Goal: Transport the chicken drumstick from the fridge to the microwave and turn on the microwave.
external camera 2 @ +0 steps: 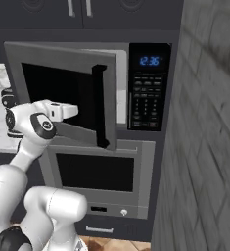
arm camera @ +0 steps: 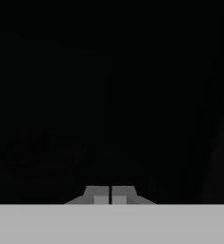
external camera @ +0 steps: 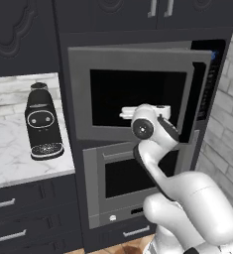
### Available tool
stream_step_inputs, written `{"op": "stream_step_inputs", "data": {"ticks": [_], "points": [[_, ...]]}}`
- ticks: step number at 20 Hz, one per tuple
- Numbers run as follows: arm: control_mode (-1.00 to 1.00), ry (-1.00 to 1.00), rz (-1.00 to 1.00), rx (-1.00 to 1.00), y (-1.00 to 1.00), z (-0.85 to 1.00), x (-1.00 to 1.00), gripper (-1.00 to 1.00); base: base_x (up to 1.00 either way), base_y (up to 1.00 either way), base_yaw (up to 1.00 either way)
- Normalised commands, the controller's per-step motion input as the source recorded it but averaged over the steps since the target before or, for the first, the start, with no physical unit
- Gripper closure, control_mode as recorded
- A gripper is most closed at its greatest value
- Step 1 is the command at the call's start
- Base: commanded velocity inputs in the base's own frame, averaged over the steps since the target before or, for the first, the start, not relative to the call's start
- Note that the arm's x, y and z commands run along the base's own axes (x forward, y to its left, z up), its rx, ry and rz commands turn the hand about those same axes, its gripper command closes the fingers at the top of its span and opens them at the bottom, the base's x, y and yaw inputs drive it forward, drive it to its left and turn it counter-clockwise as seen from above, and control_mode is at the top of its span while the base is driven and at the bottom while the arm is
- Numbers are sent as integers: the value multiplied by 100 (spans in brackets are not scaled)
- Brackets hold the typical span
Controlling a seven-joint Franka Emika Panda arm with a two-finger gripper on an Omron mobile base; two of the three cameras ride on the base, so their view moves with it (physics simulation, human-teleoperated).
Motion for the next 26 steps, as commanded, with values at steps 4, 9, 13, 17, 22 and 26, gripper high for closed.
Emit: {"op": "stream_step_inputs", "data": {"ticks": [4, 9, 13, 17, 22, 26], "points": [[-100, 0, 13, 0, 0, 0, 33, 100, 0, 0, 0], [-100, 0, 6, 0, 0, 0, 30, 100, 0, 0, 0], [-100, 5, 4, 0, 0, 0, 41, 100, 0, 0, 0], [-100, 7, 3, 2, 0, 0, 44, 100, 0, 0, 0], [-100, 9, 2, 3, 0, 0, 47, 100, 0, 0, 0], [-100, 8, 2, 5, 0, 0, 42, 100, 0, 0, 0]]}}
